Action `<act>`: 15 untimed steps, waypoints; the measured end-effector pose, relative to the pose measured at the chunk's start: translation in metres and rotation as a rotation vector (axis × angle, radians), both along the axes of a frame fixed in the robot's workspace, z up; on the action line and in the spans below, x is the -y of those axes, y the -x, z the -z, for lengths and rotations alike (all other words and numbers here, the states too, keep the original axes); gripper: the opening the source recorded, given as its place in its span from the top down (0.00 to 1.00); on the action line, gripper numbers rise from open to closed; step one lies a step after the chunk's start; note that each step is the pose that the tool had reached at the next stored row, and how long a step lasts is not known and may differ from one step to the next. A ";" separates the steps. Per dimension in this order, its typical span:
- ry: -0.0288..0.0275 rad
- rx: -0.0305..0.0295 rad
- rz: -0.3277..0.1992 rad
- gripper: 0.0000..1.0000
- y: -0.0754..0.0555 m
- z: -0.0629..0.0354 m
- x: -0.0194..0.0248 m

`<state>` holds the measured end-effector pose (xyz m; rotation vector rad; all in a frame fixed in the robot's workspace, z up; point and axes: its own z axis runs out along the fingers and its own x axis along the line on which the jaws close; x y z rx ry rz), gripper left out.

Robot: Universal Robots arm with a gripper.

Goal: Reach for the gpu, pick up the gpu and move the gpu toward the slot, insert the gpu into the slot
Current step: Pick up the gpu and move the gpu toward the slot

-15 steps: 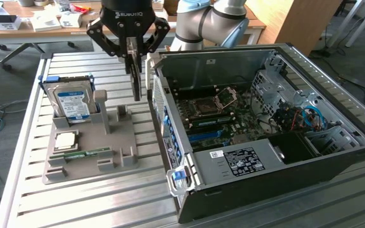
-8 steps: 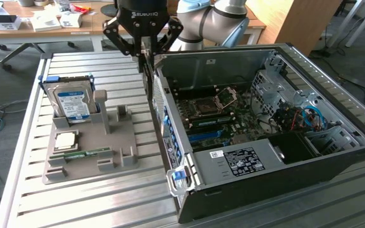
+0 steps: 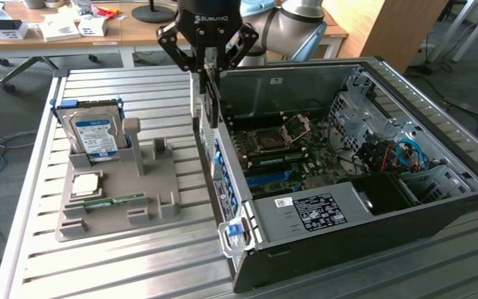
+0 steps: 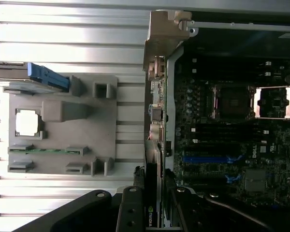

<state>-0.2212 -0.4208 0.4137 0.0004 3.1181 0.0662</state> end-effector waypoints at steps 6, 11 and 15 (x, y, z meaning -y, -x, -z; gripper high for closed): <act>0.0000 -0.0001 0.000 0.74 -0.017 0.0000 0.0000; 0.0001 -0.0001 0.000 0.74 -0.058 0.0000 0.0000; 0.0000 -0.0001 0.000 0.74 -0.084 0.0000 0.0000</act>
